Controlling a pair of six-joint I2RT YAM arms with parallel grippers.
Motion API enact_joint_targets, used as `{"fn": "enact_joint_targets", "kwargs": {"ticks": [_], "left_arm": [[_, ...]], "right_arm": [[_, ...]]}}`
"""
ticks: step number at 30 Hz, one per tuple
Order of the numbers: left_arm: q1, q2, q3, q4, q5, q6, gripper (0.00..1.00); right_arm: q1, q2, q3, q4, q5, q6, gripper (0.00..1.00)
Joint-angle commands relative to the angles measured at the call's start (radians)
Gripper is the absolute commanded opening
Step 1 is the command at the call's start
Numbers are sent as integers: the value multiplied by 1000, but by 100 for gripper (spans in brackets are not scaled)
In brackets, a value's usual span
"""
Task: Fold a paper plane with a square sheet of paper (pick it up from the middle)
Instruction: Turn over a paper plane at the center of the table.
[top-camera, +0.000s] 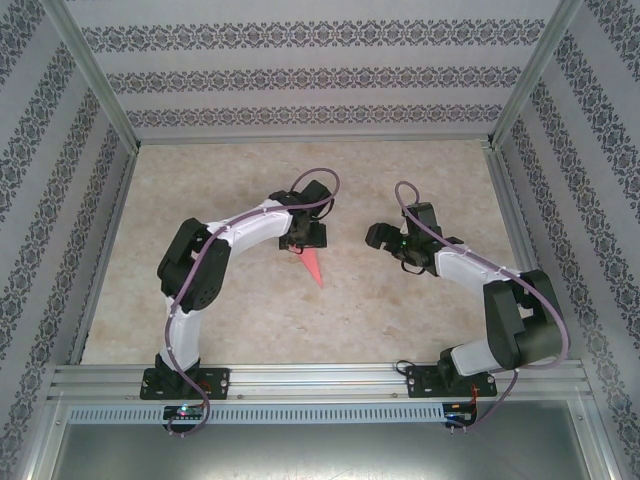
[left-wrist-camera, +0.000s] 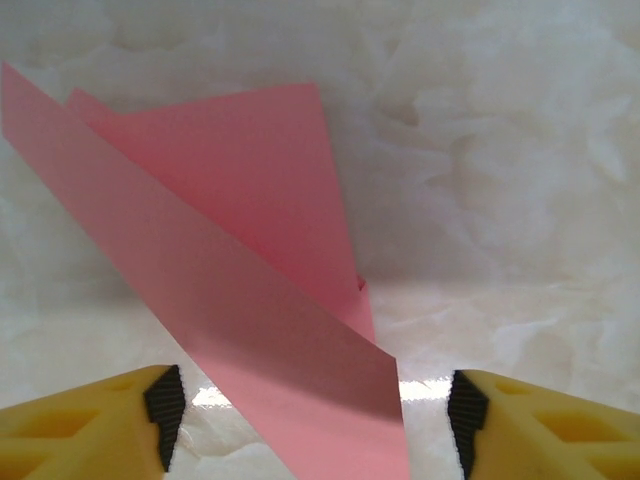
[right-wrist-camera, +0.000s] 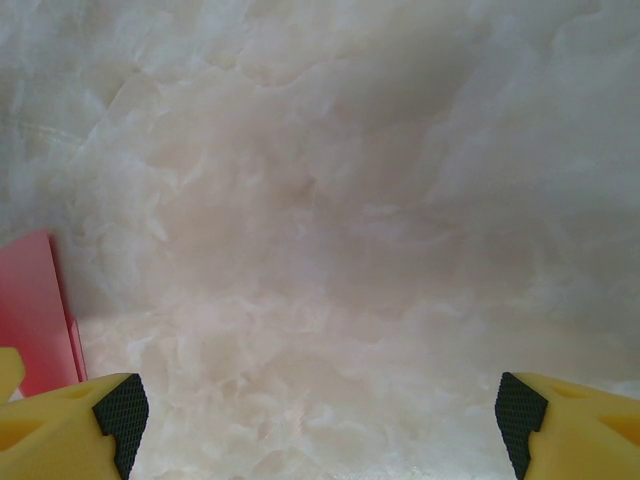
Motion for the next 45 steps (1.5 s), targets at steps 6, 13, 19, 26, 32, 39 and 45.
{"fn": "enact_joint_targets", "kwargs": {"ticks": [6,13,19,26,32,39,45], "left_arm": [[-35,-32,32,-110,-100,-41,57],[-40,-48,-8,-97,-91,-65,41],[-38,-93,-70,-52,-98,-98,36],[-37,-121,-90,-52,-150,-108,15],[-17,-196,-165,24,-139,-96,0],[15,-374,-293,283,21,-33,0],[87,-464,-460,518,189,-76,0]], "right_arm": [[-5,17,-16,27,-45,-18,91],[-4,10,-18,25,-59,-12,90],[-4,19,-20,34,-75,-8,89],[-6,28,-42,109,-128,-12,89],[-5,44,-44,151,-172,-10,87],[81,32,9,100,-171,5,86],[169,-10,46,92,-97,88,84]]}}
